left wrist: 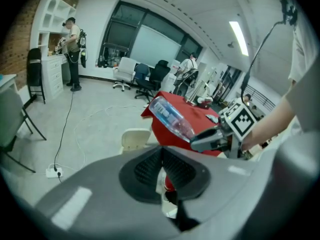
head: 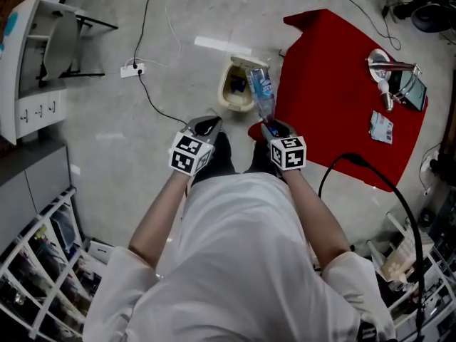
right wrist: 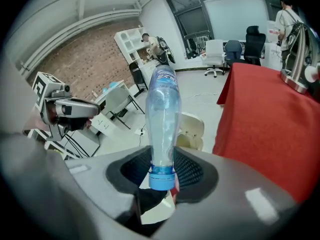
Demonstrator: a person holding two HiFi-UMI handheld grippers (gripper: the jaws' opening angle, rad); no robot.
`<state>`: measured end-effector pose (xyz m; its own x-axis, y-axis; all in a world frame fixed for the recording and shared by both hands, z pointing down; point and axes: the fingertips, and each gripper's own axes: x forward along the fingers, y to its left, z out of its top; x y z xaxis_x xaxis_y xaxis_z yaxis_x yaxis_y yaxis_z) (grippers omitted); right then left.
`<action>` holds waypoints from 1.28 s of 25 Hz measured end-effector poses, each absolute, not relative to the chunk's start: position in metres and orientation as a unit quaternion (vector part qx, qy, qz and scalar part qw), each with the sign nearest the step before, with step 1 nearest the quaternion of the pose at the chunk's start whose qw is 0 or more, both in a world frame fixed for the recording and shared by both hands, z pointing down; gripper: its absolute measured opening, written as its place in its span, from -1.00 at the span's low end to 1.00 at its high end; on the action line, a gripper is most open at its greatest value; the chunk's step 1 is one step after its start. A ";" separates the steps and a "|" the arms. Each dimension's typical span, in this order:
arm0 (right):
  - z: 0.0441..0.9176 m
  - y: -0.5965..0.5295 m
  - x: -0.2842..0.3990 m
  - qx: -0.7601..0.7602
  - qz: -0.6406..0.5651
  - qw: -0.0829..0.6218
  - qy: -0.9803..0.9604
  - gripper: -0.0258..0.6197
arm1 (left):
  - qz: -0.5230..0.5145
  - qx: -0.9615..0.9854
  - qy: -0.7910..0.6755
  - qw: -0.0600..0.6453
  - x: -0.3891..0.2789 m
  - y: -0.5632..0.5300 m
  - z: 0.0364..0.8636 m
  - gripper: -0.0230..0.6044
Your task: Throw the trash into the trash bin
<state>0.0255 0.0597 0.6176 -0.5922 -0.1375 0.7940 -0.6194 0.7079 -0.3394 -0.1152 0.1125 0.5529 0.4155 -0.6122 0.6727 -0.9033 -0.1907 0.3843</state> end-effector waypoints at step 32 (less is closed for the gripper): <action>0.954 0.086 -0.047 0.296 0.465 0.480 -0.682 -0.48 | 0.222 0.736 -0.457 0.448 -0.167 0.115 0.816 -0.91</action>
<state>-0.0468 0.0860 0.9541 -0.3642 0.0428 0.9303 -0.8505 0.3918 -0.3509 -0.1665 0.1153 0.8157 0.4845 -0.4733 0.7357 -0.8710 -0.1821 0.4564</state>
